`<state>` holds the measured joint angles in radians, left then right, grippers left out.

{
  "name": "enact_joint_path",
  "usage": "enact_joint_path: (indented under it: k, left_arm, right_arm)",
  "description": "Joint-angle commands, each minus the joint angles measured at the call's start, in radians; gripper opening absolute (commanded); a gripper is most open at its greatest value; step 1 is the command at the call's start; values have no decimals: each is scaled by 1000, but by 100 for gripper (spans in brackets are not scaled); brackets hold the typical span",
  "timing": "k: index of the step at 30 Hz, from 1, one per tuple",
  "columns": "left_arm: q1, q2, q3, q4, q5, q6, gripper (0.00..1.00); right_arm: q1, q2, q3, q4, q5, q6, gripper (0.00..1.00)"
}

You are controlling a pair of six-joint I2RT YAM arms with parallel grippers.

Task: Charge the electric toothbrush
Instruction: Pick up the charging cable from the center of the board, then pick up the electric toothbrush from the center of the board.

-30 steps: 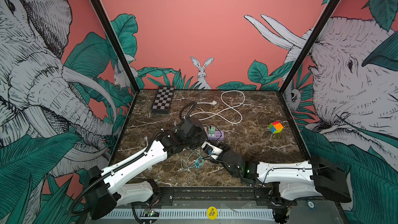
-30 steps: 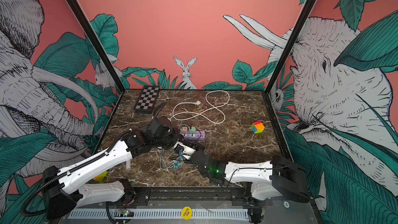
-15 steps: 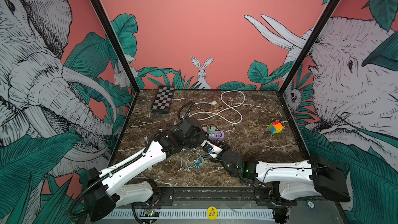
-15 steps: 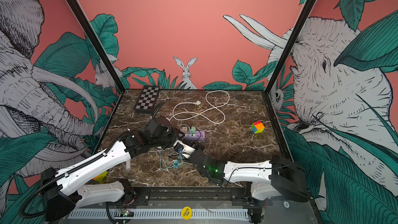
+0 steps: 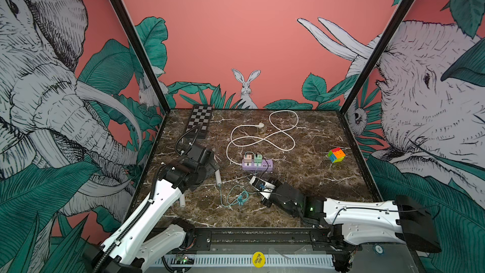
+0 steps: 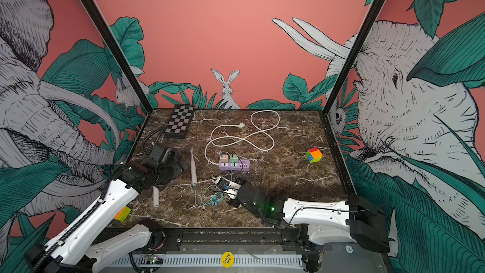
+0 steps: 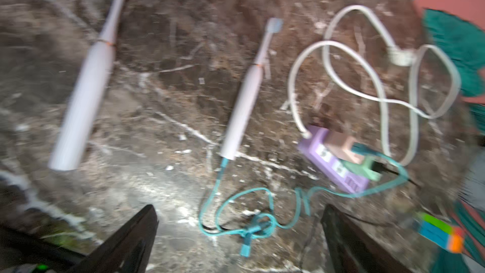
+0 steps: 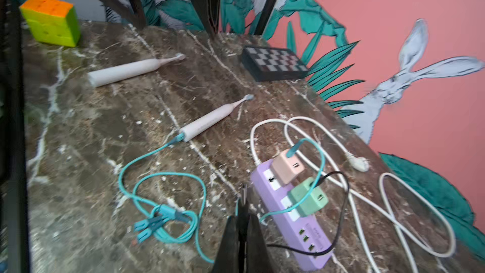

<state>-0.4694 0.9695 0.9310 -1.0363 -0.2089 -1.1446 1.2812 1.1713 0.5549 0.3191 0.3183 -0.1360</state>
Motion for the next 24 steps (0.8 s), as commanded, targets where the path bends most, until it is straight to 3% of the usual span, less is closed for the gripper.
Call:
enact_joint_path:
  k: [1, 8, 11, 21, 24]
  left_arm:
    - [59, -19, -47, -165, -122, 49, 99]
    - [208, -18, -167, -138, -222, 158, 99]
    - [298, -9, -226, -81, -192, 234, 99]
    - [305, 88, -305, 92, -173, 318, 86]
    - [306, 100, -323, 157, -173, 385, 75]
  right_arm:
    - [-2, 1, -23, -25, -124, 62, 0]
    - [-6, 21, -82, 52, -169, 97, 0]
    - [-13, 18, -111, 77, -172, 108, 0]
    - [-73, -11, -173, 136, -248, 164, 0]
    - [-85, -20, -182, 150, -264, 175, 0]
